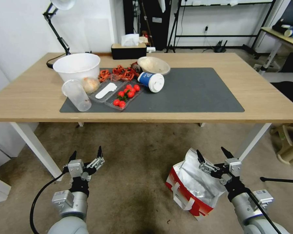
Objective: Pick up the food delivery bag from the floor and place it on the table.
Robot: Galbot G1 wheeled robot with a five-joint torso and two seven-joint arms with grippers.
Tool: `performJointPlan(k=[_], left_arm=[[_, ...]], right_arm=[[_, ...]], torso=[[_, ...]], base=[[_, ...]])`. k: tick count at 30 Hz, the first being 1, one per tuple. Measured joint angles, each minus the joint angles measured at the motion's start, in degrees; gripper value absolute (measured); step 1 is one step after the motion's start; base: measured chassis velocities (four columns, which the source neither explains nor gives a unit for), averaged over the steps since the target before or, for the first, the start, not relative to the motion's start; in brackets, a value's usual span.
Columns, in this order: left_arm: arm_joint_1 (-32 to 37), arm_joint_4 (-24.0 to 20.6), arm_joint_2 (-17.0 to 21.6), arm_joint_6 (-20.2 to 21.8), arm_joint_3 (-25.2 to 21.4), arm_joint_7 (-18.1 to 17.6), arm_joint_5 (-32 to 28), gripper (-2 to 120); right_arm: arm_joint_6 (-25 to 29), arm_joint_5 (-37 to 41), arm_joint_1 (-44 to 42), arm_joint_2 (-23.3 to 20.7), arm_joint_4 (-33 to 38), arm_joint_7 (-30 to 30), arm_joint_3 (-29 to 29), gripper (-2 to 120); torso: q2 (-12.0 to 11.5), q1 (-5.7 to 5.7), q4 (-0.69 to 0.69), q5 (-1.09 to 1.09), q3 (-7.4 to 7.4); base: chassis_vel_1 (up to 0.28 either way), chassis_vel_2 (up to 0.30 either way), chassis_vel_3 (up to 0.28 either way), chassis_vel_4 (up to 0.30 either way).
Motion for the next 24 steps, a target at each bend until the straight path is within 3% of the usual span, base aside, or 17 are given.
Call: performJointPlan(k=[24], left_arm=[[1.2, -0.5, 0.0, -0.4, -0.2, -0.5, 0.6, 100]], right_arm=[[0.1, 0.5, -0.5, -0.5, -0.2, -0.8, 0.2, 100]], torso=[[-5.9, -2.31, 0.0, 0.0, -3.59]], base=[[0.0, 0.0, 0.0, 0.0]])
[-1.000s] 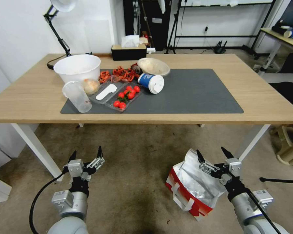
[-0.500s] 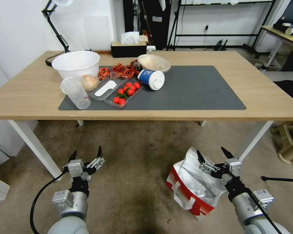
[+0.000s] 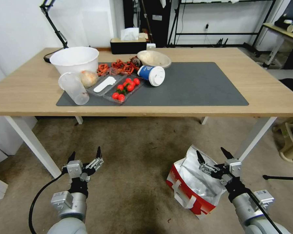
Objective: Pick up the food delivery bag from the floor and place it on the table.
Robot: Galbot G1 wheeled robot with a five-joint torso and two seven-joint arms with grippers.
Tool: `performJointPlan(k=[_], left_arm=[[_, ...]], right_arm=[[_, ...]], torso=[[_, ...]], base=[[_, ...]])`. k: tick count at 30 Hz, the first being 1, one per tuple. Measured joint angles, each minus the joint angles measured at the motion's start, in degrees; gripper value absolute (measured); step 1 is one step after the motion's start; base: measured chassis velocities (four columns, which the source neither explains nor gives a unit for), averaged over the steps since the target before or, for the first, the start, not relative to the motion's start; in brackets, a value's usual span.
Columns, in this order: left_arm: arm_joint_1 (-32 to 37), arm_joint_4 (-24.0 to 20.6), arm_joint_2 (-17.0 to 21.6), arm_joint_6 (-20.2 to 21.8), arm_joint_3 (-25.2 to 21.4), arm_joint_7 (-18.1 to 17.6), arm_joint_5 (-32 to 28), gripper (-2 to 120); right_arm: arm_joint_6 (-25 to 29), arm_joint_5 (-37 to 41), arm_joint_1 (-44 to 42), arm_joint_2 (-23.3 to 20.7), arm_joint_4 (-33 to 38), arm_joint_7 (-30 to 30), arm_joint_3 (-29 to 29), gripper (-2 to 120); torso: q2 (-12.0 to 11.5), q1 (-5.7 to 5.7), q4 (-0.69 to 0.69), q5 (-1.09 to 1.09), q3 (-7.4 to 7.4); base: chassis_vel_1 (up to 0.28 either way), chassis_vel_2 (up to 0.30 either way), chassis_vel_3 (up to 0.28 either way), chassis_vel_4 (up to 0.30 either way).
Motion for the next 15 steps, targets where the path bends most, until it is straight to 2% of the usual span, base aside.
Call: performJointPlan(k=[14, 15], left_arm=[[0.3, -0.4, 0.0, -0.4, 0.0, -0.1, 0.2, 100], [0.3, -0.4, 0.1, -0.5, 0.0, -0.2, 0.2, 100]], right_arm=[[0.2, -0.1, -0.6, 0.5, 0.6, -0.1, 0.2, 100], [0.4, -0.3, -0.7, 0.7, 0.6, -0.1, 0.2, 100]], torso=[[-2.9, -1.04, 0.0, 0.0, -1.82], [-3.8, -1.37, 0.0, 0.01, -2.38]], base=[[0.0, 0.0, 0.0, 0.0], [0.0, 0.0, 0.0, 0.0]])
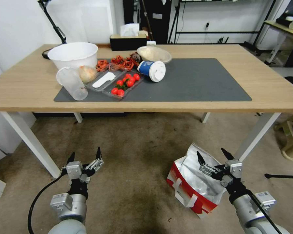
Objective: Pick up the food delivery bag from the floor and place it on the table.
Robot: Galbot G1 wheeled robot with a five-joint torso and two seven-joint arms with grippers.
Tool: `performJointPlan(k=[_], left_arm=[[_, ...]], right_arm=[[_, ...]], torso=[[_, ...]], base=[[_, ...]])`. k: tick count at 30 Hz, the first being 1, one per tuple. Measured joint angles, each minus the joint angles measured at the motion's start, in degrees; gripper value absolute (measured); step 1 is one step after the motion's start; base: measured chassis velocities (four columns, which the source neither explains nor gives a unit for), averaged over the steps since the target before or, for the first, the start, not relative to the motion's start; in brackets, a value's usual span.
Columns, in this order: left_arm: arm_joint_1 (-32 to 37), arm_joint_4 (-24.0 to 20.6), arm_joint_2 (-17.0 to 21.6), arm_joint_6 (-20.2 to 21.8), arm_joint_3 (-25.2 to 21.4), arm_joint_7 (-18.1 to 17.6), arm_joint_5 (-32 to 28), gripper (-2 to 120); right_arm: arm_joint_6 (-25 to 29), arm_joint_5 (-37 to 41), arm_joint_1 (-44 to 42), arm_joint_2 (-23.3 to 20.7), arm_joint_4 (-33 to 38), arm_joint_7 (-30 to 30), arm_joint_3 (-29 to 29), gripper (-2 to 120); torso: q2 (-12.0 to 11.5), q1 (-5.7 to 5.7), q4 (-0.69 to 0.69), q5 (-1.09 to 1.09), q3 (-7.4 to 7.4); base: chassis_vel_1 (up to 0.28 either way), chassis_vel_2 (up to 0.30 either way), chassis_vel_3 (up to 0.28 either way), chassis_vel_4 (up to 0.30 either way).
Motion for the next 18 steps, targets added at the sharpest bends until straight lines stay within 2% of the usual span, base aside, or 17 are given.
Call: performJointPlan(k=[18], left_arm=[[-0.5, 0.6, 0.6, -0.3, 0.1, -0.3, -0.3, 100]], right_arm=[[0.0, 0.0, 0.1, 0.1, 0.1, 0.0, 0.5, 100]], torso=[[-4.2, -1.48, 0.0, 0.0, -2.68]], base=[[0.0, 0.0, 0.0, 0.0]])
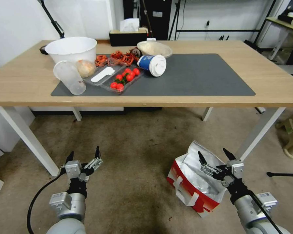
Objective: Pick up the food delivery bag from the floor and place it on the table.
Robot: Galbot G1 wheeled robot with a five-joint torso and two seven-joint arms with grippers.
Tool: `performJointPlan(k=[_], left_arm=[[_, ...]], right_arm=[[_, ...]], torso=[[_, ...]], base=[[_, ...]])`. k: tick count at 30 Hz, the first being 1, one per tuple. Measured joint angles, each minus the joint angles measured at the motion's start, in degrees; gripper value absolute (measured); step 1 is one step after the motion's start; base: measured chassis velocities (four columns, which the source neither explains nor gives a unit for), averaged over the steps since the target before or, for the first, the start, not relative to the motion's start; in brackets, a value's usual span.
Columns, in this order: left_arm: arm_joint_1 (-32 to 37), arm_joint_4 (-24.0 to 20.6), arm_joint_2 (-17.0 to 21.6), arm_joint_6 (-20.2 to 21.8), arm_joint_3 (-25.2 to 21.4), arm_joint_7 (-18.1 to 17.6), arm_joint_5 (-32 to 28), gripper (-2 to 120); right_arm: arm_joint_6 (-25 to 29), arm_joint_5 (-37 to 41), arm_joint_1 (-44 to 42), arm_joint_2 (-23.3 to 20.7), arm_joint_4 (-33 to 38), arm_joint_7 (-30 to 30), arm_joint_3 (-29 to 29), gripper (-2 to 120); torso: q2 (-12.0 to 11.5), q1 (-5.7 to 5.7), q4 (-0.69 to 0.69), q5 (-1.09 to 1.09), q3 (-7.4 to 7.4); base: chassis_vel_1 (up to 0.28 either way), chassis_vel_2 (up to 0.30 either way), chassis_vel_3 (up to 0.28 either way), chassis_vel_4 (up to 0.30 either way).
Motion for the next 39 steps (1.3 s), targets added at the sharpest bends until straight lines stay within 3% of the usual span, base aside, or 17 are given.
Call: performJointPlan(k=[39], left_arm=[[0.1, -0.1, -0.4, 0.2, -0.1, 0.6, 0.1, 100]], right_arm=[[0.3, 1.6, 1.4, -0.6, -1.1, -1.3, 0.1, 100]], torso=[[-8.9, -2.58, 0.0, 0.01, -6.37]], base=[[0.0, 0.0, 0.0, 0.0]])
